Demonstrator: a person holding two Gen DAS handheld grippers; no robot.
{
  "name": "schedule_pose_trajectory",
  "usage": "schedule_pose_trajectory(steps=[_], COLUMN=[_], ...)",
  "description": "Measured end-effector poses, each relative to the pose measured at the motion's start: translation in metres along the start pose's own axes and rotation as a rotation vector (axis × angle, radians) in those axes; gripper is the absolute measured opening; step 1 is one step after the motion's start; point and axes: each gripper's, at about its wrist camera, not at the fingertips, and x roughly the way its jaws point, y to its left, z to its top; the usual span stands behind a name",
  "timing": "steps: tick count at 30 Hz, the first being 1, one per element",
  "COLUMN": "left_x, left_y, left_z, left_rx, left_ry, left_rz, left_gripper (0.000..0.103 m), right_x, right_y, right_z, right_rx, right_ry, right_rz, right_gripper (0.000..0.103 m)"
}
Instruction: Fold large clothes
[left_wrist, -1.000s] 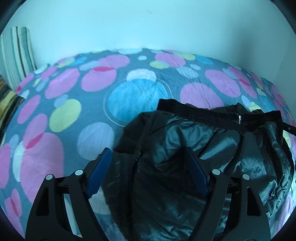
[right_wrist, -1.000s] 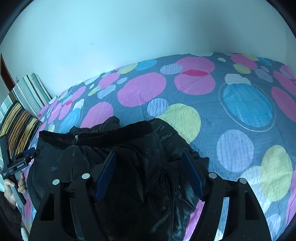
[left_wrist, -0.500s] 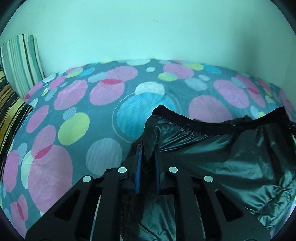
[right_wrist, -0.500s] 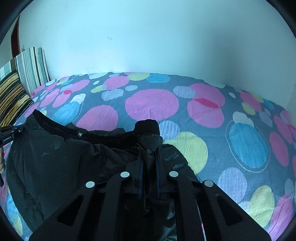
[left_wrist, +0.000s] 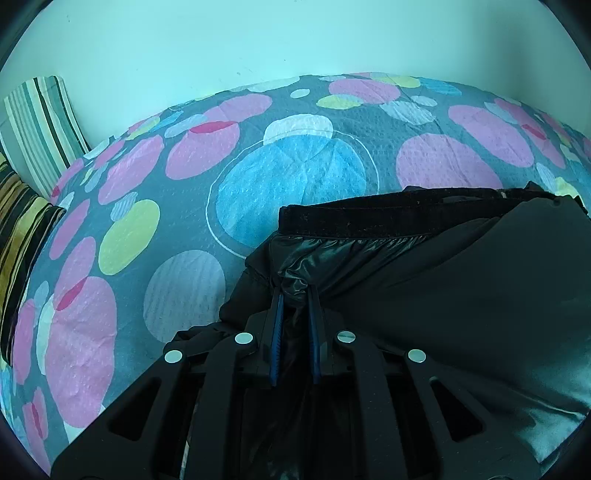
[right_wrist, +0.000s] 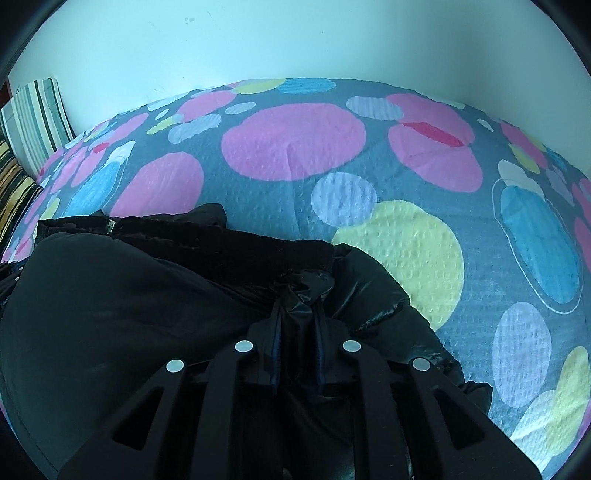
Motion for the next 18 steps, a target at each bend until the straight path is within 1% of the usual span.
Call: schedule_pose_trajectory(steps=[4,5,6,7,8,9,10,11,12,13,15,18], left_x=[-0.008,-0.014,-0.018,-0.023,-0.031,-0.041,-0.049,-0.057,-0.066,-0.075,-0.088,-0.107], left_y=[-0.002,0.0,0.002,0.006,0.012,0.02,0.026,0.031,0.036,0.04,0.045,0.049], left_z=[0.002,0.001,0.0,-0.002,-0.004,-0.008,-0.012,-0.018,-0.025,-0.034,-0.052,-0.084], left_rx=[0.021,0.017,0.012,-0.002,-0.024,-0.056,-0.079,-0.096,-0.112,-0.124,-0.142,-0.175], left_ry=[-0.004,-0.007,-0.005,-0.005,-0.011,-0.022,-0.025,-0.024,-0.027,-0.03,-0.029,-0.033], left_rz=[0.026,0.034,0.04,0.047,0.044,0.023,0.007,-0.003,-0.011,-0.017,-0.038,-0.072], left_gripper=[0.014,0.018,0.03,0.039,0.054,0.061,0.062,0.066,0.07,0.072,0.079,0.085], right_x=[-0.002,-0.004,-0.009,-0.015,-0.024,-0.03,-0.044,-0.054,-0.065,-0.077,-0.094,-0.12], right_y=[0.0,0.0,0.0,-0.002,-0.003,-0.003,-0.006,-0.007,-0.009,-0.01,-0.012,-0.017], right_z=[0.001,0.001,0.0,0.0,-0.002,-0.004,-0.008,-0.011,-0.016,-0.023,-0.036,-0.065], right_rx=[0.001,0.001,0.002,0.008,0.015,0.022,0.037,0.047,0.055,0.064,0.081,0.123], right_ry=[-0.007,-0.016,-0.026,-0.04,-0.055,-0.069,-0.104,-0.127,-0.147,-0.159,-0.164,-0.172], right_rz=[0.0,0.002,0.005,0.007,0.008,0.01,0.021,0.03,0.04,0.044,0.04,0.072], right_gripper=[0.016,0.018,0.02,0.027,0.04,0.048,0.06,0.065,0.066,0.066,0.066,0.066])
